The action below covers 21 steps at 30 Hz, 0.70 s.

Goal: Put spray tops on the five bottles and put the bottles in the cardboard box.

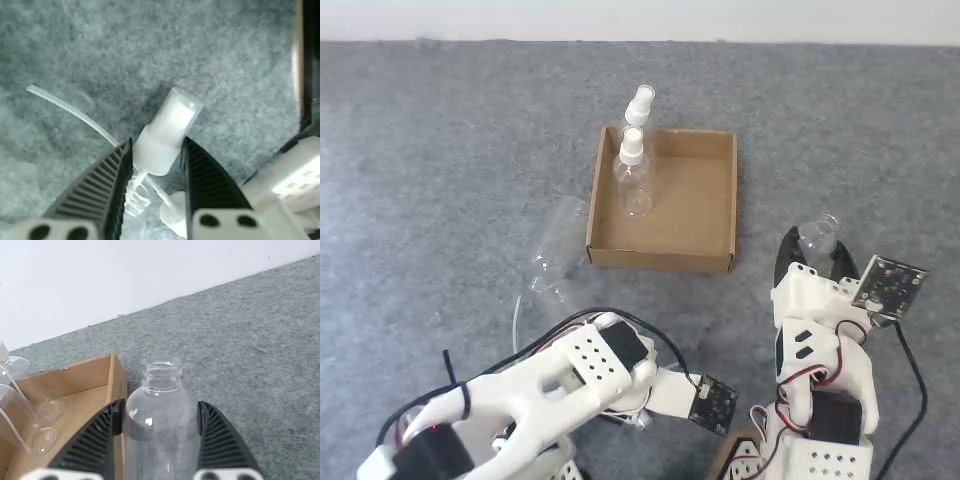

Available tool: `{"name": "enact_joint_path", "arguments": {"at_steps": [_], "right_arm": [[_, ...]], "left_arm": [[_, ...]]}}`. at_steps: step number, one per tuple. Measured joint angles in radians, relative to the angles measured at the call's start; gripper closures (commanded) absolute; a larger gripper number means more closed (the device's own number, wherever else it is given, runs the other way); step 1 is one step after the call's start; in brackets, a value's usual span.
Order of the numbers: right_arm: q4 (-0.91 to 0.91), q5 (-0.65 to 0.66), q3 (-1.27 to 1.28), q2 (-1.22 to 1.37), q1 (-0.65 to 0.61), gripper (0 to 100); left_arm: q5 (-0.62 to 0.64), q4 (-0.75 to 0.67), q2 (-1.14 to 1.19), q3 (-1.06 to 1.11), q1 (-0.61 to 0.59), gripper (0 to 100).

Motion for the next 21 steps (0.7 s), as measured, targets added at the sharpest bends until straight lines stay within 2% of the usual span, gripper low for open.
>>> {"name": "enact_joint_path", "arguments": {"at_steps": [5, 9, 14, 21], "right_arm": [[0.000, 0.000, 0.000, 0.000, 0.000, 95.1], [0.000, 0.000, 0.000, 0.000, 0.000, 95.1], [0.000, 0.000, 0.000, 0.000, 0.000, 95.1], [0.000, 0.000, 0.000, 0.000, 0.000, 95.1]], "left_arm": [[-0.006, 0.009, 0.000, 0.000, 0.002, 98], [-0.005, 0.097, -0.002, -0.046, -0.003, 99], [0.046, 0.215, -0.002, -0.199, -0.066, 99], [0.132, 0.264, 0.000, -0.315, -0.118, 99]]}}
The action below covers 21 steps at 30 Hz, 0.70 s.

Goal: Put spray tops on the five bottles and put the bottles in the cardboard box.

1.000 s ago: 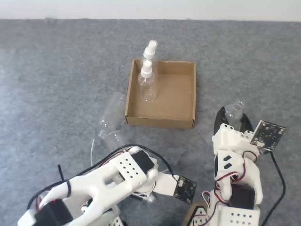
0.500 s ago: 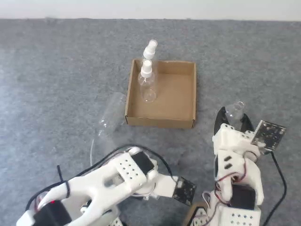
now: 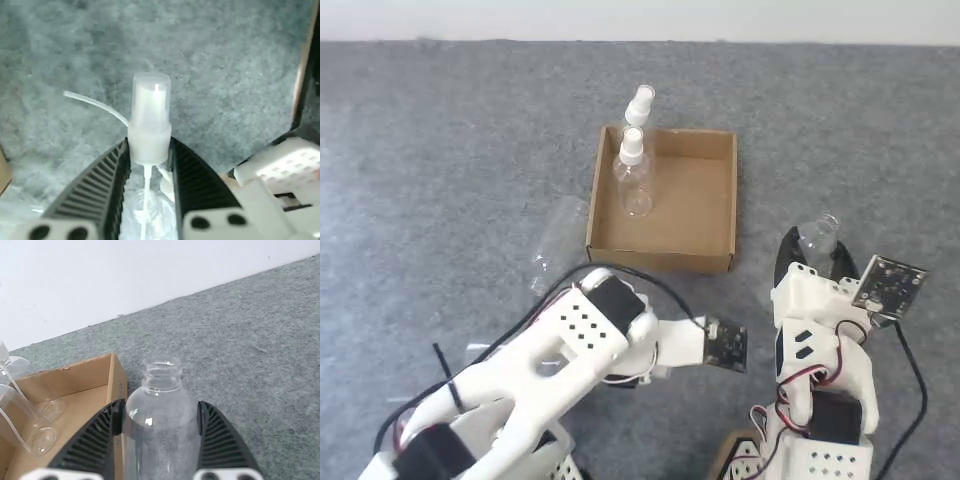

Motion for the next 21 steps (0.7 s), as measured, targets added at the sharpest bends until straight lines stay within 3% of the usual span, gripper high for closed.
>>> {"name": "enact_joint_path", "arguments": {"at_steps": [21], "right_arm": [[0.000, 0.000, 0.000, 0.000, 0.000, 95.1]], "left_arm": [[0.315, 0.015, 0.000, -0.250, -0.002, 99]]}}
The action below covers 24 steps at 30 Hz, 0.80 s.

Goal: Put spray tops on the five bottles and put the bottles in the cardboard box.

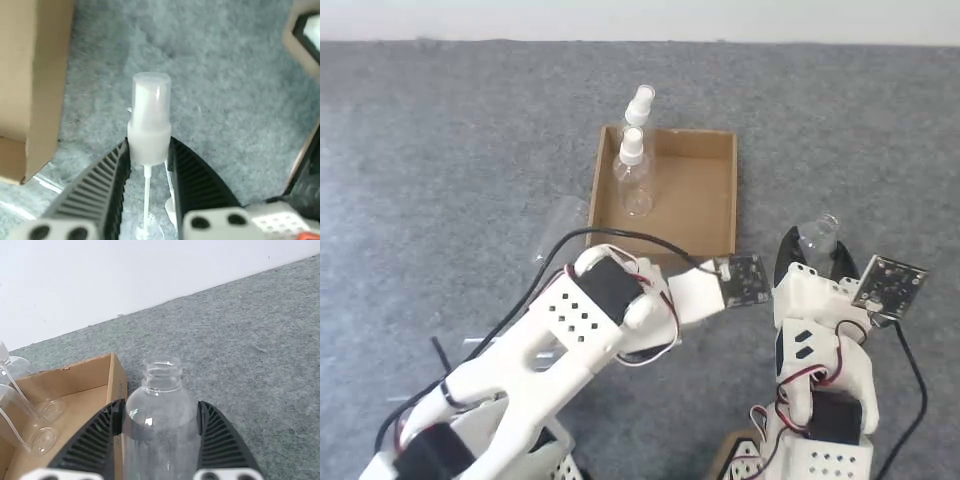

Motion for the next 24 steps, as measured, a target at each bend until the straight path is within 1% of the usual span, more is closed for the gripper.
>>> {"name": "enact_joint_path", "arguments": {"at_steps": [14, 24], "right_arm": [[0.000, 0.000, 0.000, 0.000, 0.000, 95.1], [0.000, 0.000, 0.000, 0.000, 0.000, 95.1]], "left_arm": [[0.157, 0.000, 0.000, -0.192, 0.000, 99], [0.212, 0.000, 0.000, -0.264, 0.000, 99]]}}
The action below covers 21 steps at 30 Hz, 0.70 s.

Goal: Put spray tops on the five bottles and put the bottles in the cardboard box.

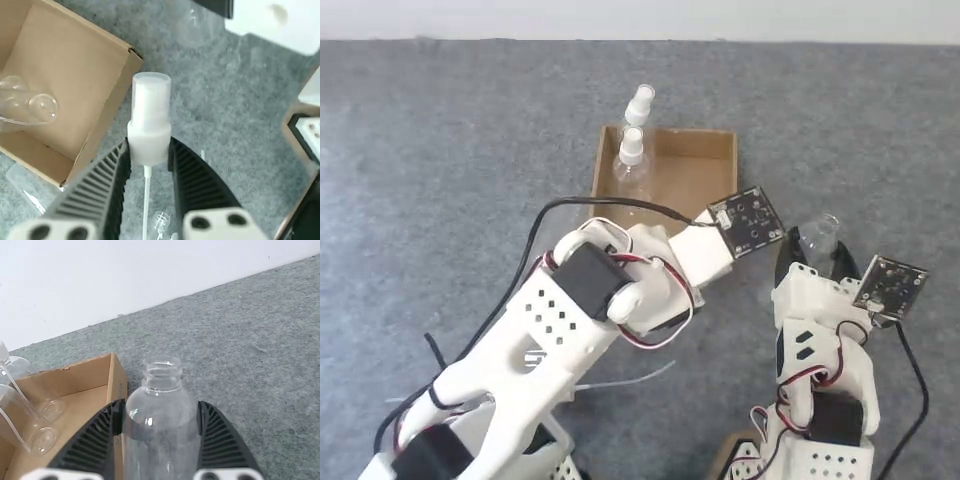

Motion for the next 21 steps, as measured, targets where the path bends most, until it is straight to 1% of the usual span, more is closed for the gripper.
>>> {"name": "enact_joint_path", "arguments": {"at_steps": [8, 15, 21], "right_arm": [[0.000, 0.000, 0.000, 0.000, 0.000, 95.1], [0.000, 0.000, 0.000, 0.000, 0.000, 95.1], [0.000, 0.000, 0.000, 0.000, 0.000, 95.1]], "left_arm": [[0.025, 0.000, 0.000, -0.061, 0.000, 99], [0.074, 0.002, 0.000, -0.152, -0.002, 99], [0.118, 0.002, -0.002, -0.190, -0.051, 99]]}}
